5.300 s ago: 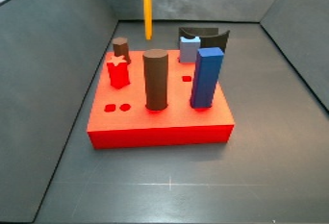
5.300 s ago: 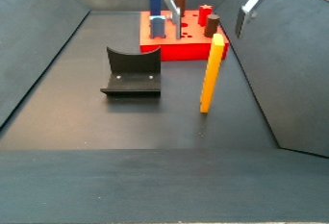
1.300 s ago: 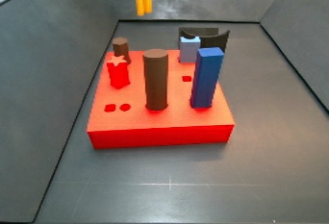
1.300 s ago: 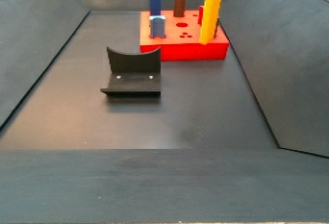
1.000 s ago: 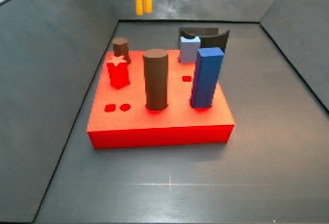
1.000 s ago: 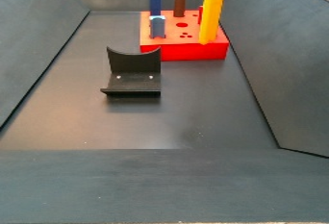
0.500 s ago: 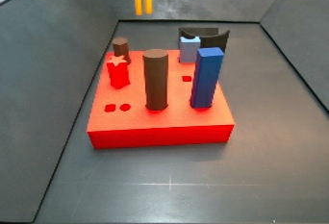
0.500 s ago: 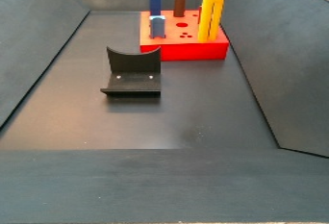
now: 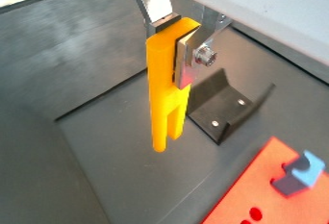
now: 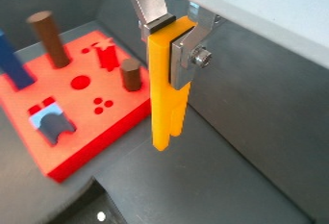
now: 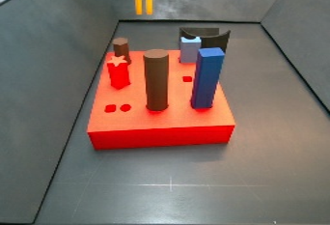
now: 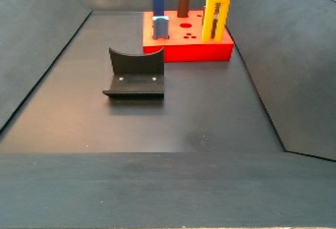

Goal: Pick up the square-circle object. Move up. Rotate the square-circle object. Move to above the board. Insert the square-circle object.
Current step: Rotate the square-circle object.

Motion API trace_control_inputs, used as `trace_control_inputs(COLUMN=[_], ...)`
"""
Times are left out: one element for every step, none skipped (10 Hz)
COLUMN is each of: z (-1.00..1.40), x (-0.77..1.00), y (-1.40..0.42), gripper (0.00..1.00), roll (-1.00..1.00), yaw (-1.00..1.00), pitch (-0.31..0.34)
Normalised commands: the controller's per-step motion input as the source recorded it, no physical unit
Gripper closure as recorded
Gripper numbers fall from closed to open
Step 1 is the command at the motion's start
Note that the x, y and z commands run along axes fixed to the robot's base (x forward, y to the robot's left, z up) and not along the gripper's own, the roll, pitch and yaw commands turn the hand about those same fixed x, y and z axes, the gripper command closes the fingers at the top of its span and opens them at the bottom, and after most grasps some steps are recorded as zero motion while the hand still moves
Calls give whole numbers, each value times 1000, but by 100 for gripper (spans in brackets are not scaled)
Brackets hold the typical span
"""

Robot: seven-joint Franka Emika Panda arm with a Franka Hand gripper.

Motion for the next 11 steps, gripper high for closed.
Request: trace_control_inputs(z=[0, 0, 0, 0, 0, 0, 0, 0, 1, 1, 1], x=[-1, -1, -1, -1, -1, -1, -1, -1, -1, -1, -1], y=[5, 5, 5, 6, 6, 6, 7, 7, 7, 7, 7], gripper=[100, 100, 100, 100, 100, 100, 100, 100, 100, 100, 100], roll=[0, 0, 0, 0, 0, 0, 0, -1, -1, -1, -1], yaw=[-1000, -1000, -1000, -1000, -1000, -1000, -1000, -1000, -1000, -1000, -1000], pitch=[10, 11, 12, 13, 14, 16, 17, 20, 23, 28, 31])
